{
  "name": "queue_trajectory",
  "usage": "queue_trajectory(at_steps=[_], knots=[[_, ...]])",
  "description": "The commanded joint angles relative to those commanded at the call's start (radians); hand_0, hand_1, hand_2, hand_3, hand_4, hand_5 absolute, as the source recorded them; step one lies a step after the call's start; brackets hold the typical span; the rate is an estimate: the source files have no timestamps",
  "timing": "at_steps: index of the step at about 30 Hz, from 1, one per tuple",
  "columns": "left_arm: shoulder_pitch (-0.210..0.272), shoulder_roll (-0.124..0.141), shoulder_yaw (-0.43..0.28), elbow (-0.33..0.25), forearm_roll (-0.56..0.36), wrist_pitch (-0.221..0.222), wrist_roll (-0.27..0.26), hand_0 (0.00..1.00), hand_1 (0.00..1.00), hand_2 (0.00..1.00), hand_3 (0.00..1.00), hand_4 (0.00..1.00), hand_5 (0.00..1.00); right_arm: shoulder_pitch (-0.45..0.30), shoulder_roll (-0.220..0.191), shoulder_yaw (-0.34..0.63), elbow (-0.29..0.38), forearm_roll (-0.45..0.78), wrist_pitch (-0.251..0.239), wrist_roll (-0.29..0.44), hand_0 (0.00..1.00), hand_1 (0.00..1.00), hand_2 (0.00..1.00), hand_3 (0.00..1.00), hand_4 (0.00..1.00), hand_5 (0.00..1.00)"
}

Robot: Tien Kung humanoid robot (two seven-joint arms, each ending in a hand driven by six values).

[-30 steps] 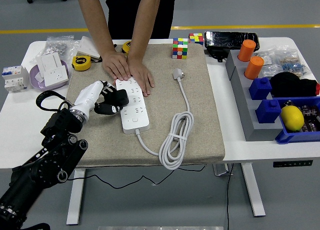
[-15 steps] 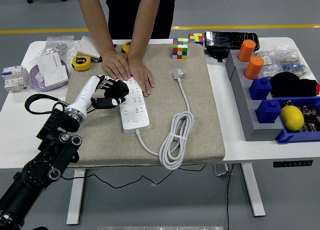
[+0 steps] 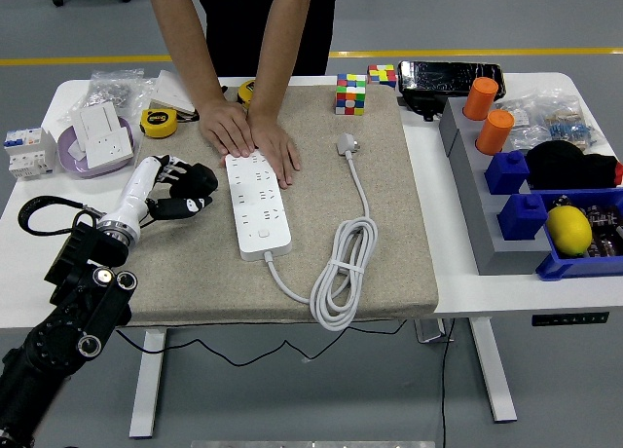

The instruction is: Pick up the plug,place it near the board,insert it into the board,press the button

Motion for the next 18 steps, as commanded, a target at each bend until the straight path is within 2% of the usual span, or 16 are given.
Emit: queue_trajectory(at_steps=[6,15,16,18], knots=[[0.002,-0.003,-0.003,0.019,0.047,-0.008,0.008,0.739,0.586,0.484,0.489,0.547,0.002,-0.001,-0.001,0.000,0.000,-0.001,0.000,-0.001,0.818,0.746,0.742,0.757,0.998,0.805],[0.003,-0.003,0.006,0.023,0.050,-0.026,0.014,0.742,0.588,0.488,0.493,0.552,0.002,-0.001,-0.002,-0.001,0.000,-0.002,0.000,-0.001,0.818,0.746,0.742,0.757,0.998,0.803],[0.004,-0.002,0.006,0.025,0.047,-0.032,0.015,0.770,0.700,0.569,0.531,0.740,0.073,-0.001,-0.002,-0.001,0.000,-0.003,0.000,-0.001,0.818,0.746,0.741,0.757,0.998,0.806],[0.004,-0.002,0.007,0.026,0.047,-0.037,0.016,0.770,0.700,0.569,0.531,0.740,0.073,-0.002,-0.002,-0.001,0.000,-0.004,0.001,-0.001,0.818,0.746,0.741,0.757,0.998,0.806]])
